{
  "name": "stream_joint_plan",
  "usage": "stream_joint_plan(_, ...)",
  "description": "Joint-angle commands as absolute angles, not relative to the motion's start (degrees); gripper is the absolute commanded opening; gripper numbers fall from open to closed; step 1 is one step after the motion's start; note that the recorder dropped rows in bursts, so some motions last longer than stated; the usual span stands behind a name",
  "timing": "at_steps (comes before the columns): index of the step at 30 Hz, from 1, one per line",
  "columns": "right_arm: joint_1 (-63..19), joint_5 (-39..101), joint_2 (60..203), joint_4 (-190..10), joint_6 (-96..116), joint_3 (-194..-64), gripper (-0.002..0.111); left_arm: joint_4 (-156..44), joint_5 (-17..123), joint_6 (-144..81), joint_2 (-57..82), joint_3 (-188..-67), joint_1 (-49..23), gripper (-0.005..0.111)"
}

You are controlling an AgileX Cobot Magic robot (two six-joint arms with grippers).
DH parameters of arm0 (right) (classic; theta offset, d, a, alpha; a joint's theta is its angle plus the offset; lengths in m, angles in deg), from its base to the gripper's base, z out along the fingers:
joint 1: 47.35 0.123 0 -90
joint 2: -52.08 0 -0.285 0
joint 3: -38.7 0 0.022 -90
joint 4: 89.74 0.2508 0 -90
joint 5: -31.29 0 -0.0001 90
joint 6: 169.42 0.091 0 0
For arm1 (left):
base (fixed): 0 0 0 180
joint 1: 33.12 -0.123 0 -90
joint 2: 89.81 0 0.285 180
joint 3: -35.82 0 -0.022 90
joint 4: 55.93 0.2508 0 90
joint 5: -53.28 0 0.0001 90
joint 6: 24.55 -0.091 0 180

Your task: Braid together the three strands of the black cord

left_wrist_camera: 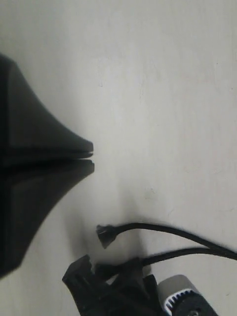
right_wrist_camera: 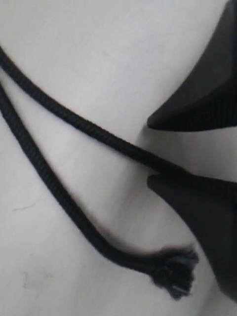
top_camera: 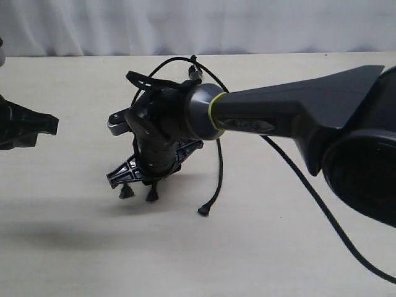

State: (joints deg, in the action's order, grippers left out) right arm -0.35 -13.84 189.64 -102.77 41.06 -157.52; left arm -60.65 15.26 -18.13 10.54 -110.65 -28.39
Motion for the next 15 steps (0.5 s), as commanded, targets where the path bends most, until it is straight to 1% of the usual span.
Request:
stream_joint_plan(1,-0.6,-20.9,190.6,-108.0,40.7,-157.3,0.005,-61.1,15.7,-17.6,10.6,-111.2,-28.1,0.000)
stream_joint_plan(4,-0.8,-24.3,190.2,-110.0,39.7,-157.3,0.004,-61.1,15.6,-17.6,10.6,-111.2,-28.1,0.000)
stream_joint_plan(6,-0.8,-24.3,188.9,-110.0,40.1,-157.3,0.006,-61.1,15.5,-17.6,10.6,-111.2,-28.1,0.000)
stream_joint_plan(8,-0.8,-24.1,187.1,-109.9,40.6,-157.3,0.019,-61.1,15.5,-17.6,10.6,-111.2,-28.1,0.000)
stream_joint_plan(9,-0.8,-24.1,186.3,-109.9,40.8,-157.3,0.030,-61.1,15.5,-17.8,10.6,-111.2,-28.1,0.000)
stream_joint_plan(11,-0.8,-23.9,186.4,-109.9,41.1,-157.3,0.041,-61.1,15.2,-17.8,10.6,-111.2,-28.1,0.000)
stream_joint_plan(15,-0.8,-23.5,187.9,-109.5,42.5,-157.3,0.042,-61.1,14.8,-17.8,10.6,-111.2,-28.1,0.000)
